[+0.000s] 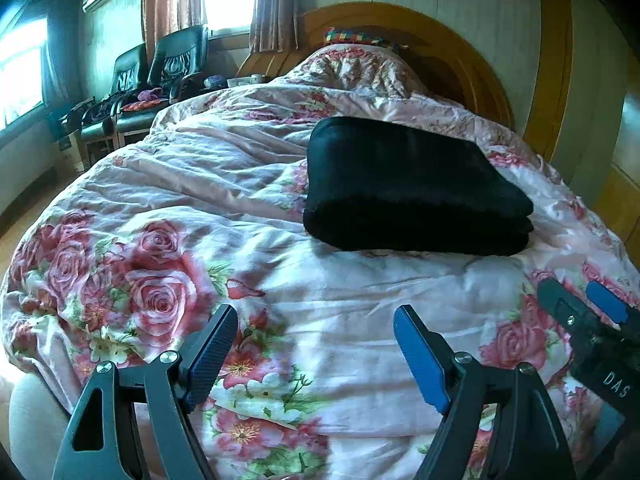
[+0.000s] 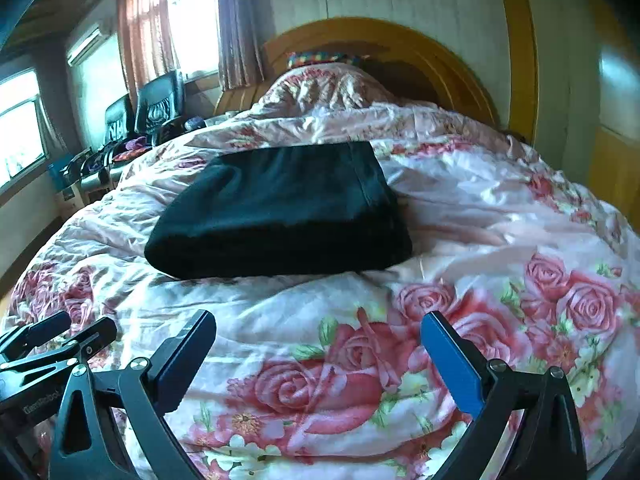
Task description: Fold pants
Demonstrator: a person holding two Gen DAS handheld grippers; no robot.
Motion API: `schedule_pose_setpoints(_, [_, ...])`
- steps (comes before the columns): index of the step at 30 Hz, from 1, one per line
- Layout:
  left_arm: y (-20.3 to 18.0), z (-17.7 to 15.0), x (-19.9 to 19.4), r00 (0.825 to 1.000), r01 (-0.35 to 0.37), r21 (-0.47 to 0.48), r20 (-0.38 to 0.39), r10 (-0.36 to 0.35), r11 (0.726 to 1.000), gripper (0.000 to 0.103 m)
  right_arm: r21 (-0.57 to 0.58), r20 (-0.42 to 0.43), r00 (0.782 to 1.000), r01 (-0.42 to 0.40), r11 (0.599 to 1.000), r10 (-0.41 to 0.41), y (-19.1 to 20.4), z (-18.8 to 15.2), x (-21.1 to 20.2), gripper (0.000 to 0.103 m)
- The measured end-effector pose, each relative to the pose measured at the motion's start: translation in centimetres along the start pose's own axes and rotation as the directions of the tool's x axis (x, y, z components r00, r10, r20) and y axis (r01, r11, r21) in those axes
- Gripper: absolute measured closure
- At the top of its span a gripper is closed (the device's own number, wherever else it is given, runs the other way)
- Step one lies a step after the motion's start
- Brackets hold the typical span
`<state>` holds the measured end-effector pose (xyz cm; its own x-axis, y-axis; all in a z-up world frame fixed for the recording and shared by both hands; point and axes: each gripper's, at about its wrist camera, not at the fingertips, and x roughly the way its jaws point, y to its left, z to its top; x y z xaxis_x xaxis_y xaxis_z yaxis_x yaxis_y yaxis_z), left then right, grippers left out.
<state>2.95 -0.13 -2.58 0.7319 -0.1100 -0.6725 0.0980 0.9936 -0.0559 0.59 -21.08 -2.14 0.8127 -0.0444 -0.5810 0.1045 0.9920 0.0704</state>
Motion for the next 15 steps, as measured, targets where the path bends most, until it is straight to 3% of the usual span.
schedule_pose_setpoints(15, [-0.40, -0.10, -0.34, 1.000, 0.003, 0.010, 0.027, -0.003, 1.000, 0.021, 0.004, -0.021, 1.000, -0.004, 1.000, 0.004, -0.17, -0.30, 0.46, 0.000])
